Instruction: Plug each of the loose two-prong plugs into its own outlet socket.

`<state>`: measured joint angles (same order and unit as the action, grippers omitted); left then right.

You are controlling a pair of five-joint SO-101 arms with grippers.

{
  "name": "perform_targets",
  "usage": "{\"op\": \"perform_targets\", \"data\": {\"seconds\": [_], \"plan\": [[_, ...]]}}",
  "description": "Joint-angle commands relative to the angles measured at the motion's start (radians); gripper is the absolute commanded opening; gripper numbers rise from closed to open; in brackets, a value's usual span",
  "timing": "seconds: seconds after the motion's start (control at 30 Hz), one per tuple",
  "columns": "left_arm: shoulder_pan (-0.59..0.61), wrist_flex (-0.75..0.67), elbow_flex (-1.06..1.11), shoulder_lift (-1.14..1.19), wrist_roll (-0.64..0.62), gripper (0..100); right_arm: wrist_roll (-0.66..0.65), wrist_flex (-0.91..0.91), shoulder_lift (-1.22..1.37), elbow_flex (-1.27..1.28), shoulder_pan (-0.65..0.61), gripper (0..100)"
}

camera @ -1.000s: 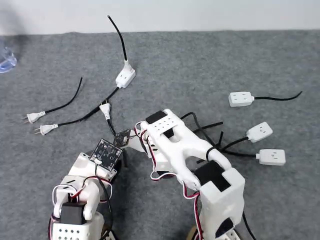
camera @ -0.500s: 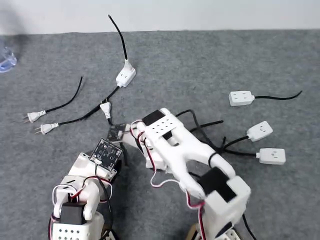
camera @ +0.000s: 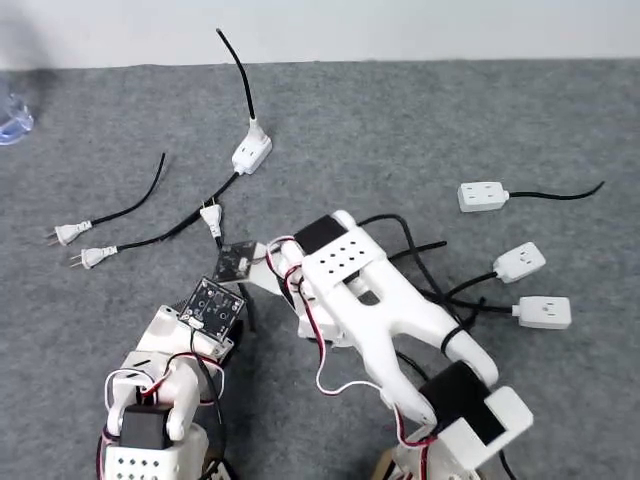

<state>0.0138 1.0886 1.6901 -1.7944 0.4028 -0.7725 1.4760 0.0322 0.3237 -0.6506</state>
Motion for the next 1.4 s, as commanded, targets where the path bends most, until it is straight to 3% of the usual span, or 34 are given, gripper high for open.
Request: {"op": "perform_targets", "data": {"seconds": [0.0,0.4,0.87,1.1,1.37], "plan": [[-0.006,-0.002,-0.005,-0.008,-0.008,24,0.008,-0.073,-0.048,0.074,0.031,0.8],[-0.006,-0.002,-0.005,-0.008,-0.008,24,-0.055,-0.251,-0.039,0.153,0.133,0.8],[-0.006,-0.002,-0.005,-0.008,-0.008,24,-0.055,-0.311,-0.039,0.213,0.125,0.8],[-0.006,0.000,-0.005,-0.008,-0.008,24,-0.055,-0.312,-0.039,0.292,0.042,0.8],[-0.006,0.006,-0.005,-0.008,-0.008,24,-0.051,-0.386,-0.039,0.361,0.038,0.9]]}}
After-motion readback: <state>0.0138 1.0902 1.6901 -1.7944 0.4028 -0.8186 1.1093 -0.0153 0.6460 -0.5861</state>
